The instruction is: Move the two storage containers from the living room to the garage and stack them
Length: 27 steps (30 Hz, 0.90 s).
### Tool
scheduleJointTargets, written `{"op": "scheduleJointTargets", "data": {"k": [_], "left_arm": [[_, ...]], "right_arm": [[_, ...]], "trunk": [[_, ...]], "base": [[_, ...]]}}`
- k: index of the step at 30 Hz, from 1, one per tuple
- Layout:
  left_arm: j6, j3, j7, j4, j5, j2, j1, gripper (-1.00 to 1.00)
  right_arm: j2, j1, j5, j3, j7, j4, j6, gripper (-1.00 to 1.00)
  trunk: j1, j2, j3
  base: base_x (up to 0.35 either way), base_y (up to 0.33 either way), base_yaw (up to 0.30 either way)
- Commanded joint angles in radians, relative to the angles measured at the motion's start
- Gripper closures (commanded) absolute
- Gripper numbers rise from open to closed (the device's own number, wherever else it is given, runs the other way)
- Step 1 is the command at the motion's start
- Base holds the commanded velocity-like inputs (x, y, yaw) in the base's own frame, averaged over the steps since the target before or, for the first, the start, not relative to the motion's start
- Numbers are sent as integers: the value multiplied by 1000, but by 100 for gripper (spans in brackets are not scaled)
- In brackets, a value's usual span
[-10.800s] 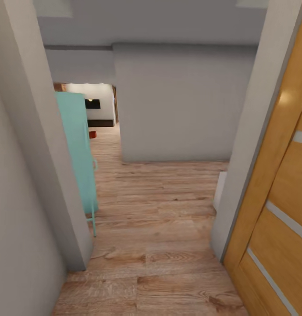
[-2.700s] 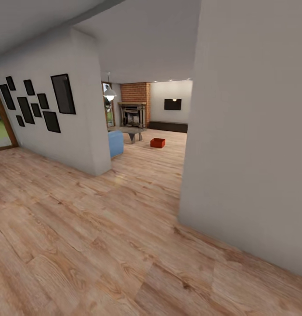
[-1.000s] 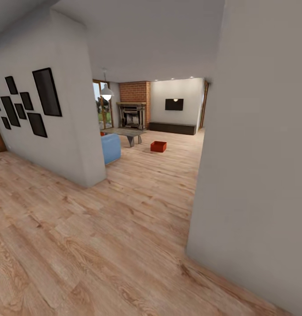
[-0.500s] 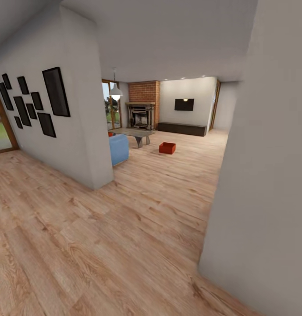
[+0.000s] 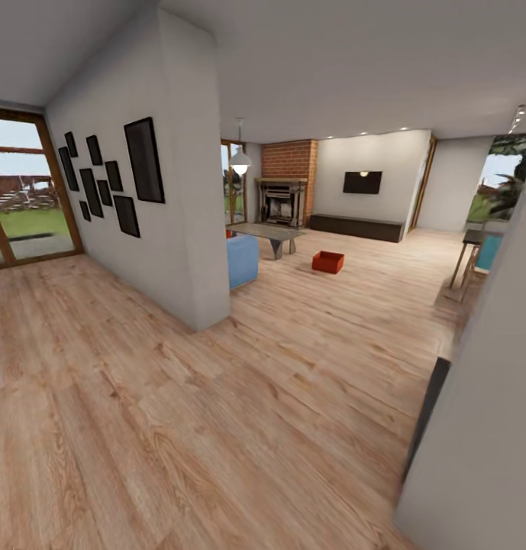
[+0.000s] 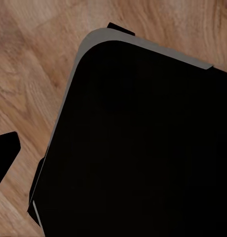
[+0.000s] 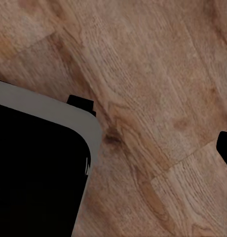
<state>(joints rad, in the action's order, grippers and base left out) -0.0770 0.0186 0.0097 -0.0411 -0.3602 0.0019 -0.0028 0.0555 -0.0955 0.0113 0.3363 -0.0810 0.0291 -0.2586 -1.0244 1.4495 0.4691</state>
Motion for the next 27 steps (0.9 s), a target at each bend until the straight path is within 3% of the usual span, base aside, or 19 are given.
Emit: {"op": "scheduleJointTargets", "data": {"k": [1,6,27], "left_arm": [[-2,1,1,0,-2,0,0,-100],[-2,1,1,1,-2,0,0,-100],[-3,1,1,1,-2,0,0,-100]], "right_arm": [[0,-1,1,7,-4,3,-5,-100],[0,-1,1,7,0,3,-5,-100],[2,-1,5,8,2,3,-4,-100]], "trunk": [[-1,0,1],[-1,0,1],[-1,0,1]], "base": [[325,113,279],[325,113,178],[325,92,6]]}}
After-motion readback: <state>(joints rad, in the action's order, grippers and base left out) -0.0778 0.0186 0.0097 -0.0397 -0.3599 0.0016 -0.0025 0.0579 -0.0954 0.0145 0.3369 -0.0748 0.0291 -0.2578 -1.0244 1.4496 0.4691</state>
